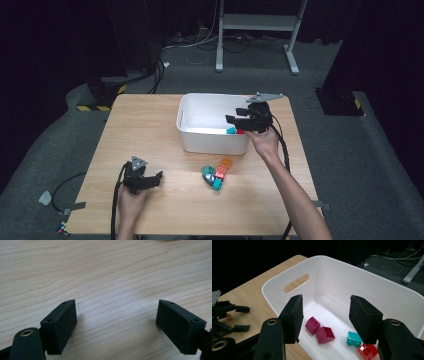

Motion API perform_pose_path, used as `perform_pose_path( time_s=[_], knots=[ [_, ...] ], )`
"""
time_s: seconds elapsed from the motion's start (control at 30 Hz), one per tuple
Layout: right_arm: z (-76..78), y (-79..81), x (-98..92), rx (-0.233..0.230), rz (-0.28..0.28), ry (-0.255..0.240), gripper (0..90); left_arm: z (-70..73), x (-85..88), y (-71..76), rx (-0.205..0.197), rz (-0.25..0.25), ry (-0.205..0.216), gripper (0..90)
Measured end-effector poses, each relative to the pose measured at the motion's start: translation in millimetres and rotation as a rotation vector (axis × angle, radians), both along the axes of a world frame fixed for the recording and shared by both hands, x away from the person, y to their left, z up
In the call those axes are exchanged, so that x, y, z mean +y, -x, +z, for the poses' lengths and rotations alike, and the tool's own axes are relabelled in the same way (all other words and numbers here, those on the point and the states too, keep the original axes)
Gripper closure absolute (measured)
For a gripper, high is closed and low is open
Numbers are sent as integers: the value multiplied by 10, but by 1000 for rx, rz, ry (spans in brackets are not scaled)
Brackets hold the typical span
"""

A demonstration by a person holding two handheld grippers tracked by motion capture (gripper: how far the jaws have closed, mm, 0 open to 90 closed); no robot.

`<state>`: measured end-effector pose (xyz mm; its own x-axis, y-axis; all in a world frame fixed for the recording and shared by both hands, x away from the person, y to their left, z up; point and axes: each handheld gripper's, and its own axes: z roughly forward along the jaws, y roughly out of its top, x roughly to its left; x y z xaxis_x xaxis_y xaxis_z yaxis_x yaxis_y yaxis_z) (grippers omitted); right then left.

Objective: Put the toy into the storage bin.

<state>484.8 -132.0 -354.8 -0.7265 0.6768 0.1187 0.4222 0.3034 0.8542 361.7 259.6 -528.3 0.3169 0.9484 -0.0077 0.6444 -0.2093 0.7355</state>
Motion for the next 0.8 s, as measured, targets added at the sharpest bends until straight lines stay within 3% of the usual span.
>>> perform_pose_path(
  time_s=[0.23,0.53,0.57,0.8],
  knots=[
    [-54,292,-153,-39,15,-32,439,0,0,0,0,0,-2,171],
    [-212,515,-301,-51,17,-61,454,0,-1,0,0,0,-3,171],
    [-312,585,-318,-50,16,-48,457,1,-1,0,0,0,-3,171],
    [-587,705,-310,-31,18,-9,463,0,-1,0,0,-1,-3,171]
  ],
)
